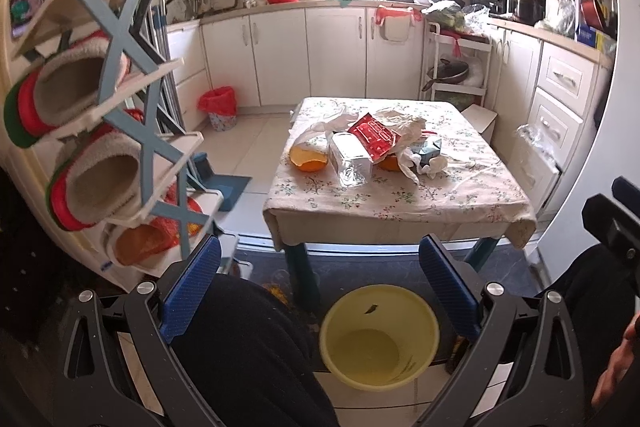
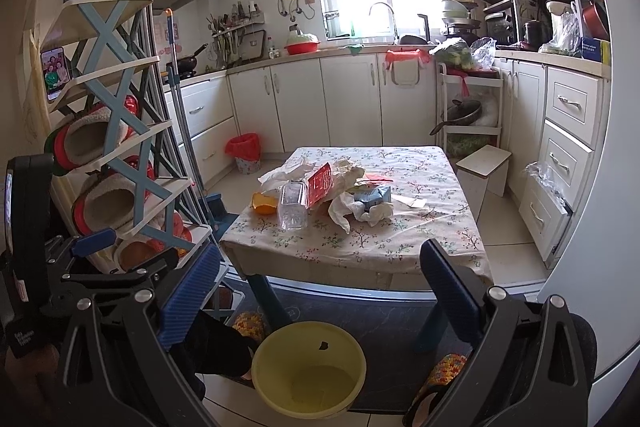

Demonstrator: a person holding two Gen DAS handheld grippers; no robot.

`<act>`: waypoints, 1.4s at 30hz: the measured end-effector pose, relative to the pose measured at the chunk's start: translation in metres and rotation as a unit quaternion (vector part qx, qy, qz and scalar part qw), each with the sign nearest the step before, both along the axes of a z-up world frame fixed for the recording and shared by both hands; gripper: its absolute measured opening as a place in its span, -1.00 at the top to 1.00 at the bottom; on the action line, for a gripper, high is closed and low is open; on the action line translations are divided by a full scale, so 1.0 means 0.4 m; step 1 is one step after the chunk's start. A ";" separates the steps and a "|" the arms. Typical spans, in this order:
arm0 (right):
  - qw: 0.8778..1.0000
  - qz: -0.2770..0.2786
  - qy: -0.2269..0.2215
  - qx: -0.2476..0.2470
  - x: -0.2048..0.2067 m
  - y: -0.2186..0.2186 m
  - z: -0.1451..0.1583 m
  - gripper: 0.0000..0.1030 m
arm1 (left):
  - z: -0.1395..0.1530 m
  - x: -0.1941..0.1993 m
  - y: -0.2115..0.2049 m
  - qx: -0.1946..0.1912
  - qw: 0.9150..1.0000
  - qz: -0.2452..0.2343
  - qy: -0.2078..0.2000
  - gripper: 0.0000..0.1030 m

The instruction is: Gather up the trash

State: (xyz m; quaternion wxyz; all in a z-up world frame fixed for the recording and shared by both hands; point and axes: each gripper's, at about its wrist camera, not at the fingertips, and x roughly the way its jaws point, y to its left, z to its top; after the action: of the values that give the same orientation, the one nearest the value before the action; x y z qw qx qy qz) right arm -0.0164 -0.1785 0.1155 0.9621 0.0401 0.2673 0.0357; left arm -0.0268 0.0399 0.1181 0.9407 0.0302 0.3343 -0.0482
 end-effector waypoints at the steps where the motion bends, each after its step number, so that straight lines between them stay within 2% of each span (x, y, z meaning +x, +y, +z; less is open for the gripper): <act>1: 1.000 0.001 0.006 -0.002 0.006 -0.001 -0.001 -0.87 | 0.000 0.005 0.004 -0.005 1.000 0.001 0.002 -0.85; 9: 1.000 0.006 0.007 0.016 0.065 -0.024 -0.032 -0.87 | -0.013 0.097 -0.004 -0.002 1.000 0.017 0.011 -0.85; 13: 0.999 0.002 0.024 0.048 0.124 -0.048 -0.053 -0.86 | -0.023 0.176 0.003 0.007 1.000 0.030 0.007 -0.85; 16: 0.997 0.000 0.029 0.075 0.166 -0.069 -0.063 -0.86 | -0.045 0.263 0.006 0.027 0.999 0.041 0.011 -0.85; 20: 0.998 0.002 0.033 0.050 0.239 -0.083 -0.090 -0.86 | -0.092 0.387 0.016 0.032 0.998 0.050 0.036 -0.85; 26: 0.998 0.006 0.042 0.053 0.333 -0.099 -0.135 -0.86 | -0.151 0.553 0.031 0.032 0.995 0.064 0.070 -0.85; 28: 0.997 0.007 0.048 0.055 0.356 -0.104 -0.153 -0.86 | -0.164 0.593 0.029 0.042 0.994 0.065 0.071 -0.85; 31: 0.996 0.007 0.062 0.065 0.393 -0.114 -0.184 -0.86 | -0.195 0.673 0.014 0.079 0.992 0.055 0.080 -0.85; 35: 0.994 0.006 0.083 0.070 0.438 -0.124 -0.218 -0.86 | -0.219 0.756 0.013 0.099 0.990 0.042 0.087 -0.85; 42: 0.989 0.007 0.117 0.086 0.511 -0.124 -0.253 -0.86 | -0.247 0.890 -0.040 0.158 0.985 -0.010 0.074 -0.85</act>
State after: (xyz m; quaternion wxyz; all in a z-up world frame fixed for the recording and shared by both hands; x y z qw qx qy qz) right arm 0.1881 -0.2282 0.0143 0.9170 0.1248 0.3739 0.0608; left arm 0.3292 0.0239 0.0193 0.8961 0.1784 0.4064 -0.0066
